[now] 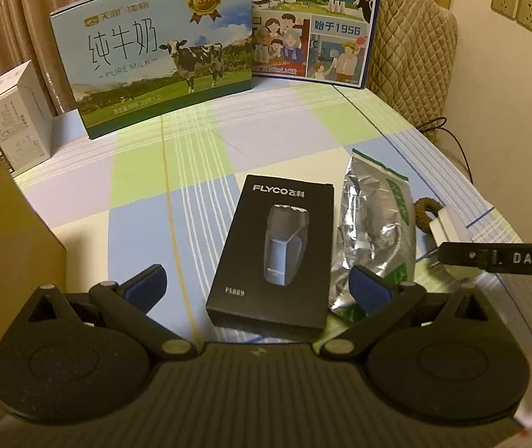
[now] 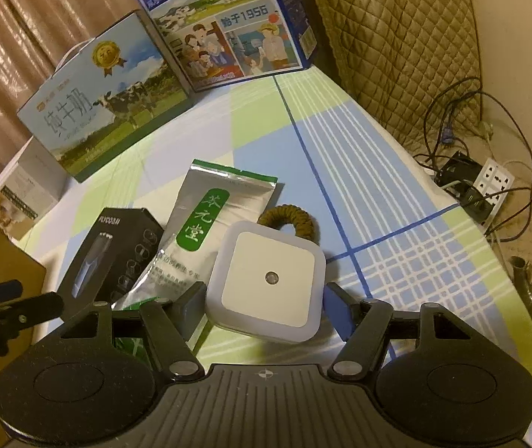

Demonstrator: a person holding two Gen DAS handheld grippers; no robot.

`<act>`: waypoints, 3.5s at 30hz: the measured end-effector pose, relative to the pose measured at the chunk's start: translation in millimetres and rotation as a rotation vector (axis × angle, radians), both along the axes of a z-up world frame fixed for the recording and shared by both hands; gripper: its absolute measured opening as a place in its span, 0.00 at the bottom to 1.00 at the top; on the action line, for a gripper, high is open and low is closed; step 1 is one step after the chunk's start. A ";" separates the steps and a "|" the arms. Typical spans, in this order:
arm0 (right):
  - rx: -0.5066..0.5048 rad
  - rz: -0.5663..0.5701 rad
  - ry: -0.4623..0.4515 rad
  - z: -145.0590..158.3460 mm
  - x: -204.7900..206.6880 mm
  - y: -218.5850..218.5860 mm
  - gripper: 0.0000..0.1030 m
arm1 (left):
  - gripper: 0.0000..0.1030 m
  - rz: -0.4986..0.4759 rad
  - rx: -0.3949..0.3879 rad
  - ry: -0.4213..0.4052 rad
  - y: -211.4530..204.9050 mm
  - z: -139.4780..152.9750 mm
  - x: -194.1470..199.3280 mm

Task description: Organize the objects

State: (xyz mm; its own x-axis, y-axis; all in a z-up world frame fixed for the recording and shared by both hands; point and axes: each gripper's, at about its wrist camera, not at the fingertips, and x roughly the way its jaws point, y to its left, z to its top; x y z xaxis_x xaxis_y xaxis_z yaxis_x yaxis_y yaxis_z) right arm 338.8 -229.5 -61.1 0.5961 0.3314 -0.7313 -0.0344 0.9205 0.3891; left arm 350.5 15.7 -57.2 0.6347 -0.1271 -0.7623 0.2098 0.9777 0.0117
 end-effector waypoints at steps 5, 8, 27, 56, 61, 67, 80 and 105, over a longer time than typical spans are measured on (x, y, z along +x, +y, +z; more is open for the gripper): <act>-0.002 0.001 0.004 -2.7 2.8 1.4 0.63 | 0.96 -0.036 0.009 0.019 -4.7 -11.5 15.9; -0.036 0.012 -0.012 -2.2 1.3 4.8 0.62 | 0.94 -0.062 0.005 0.035 -9.3 -18.1 24.1; -0.159 0.096 -0.072 10.8 -27.3 18.8 0.62 | 0.75 -0.056 0.050 0.113 -19.8 -35.6 25.0; -0.261 0.261 -0.098 61.2 -164.5 25.8 0.62 | 0.75 0.082 -0.074 0.134 -7.0 16.0 -191.8; -0.249 0.251 -0.133 85.3 -186.2 29.2 0.62 | 0.75 0.090 -0.085 0.092 -1.4 41.3 -209.6; -0.241 0.260 -0.173 112.3 -214.2 41.3 0.62 | 0.75 0.101 -0.102 0.043 8.8 72.4 -234.5; -0.237 0.310 -0.238 146.4 -258.9 78.9 0.62 | 0.75 0.139 -0.119 -0.044 42.0 122.5 -284.1; -0.251 0.429 -0.274 155.2 -270.7 138.7 0.62 | 0.75 0.230 -0.101 -0.104 93.9 137.7 -313.3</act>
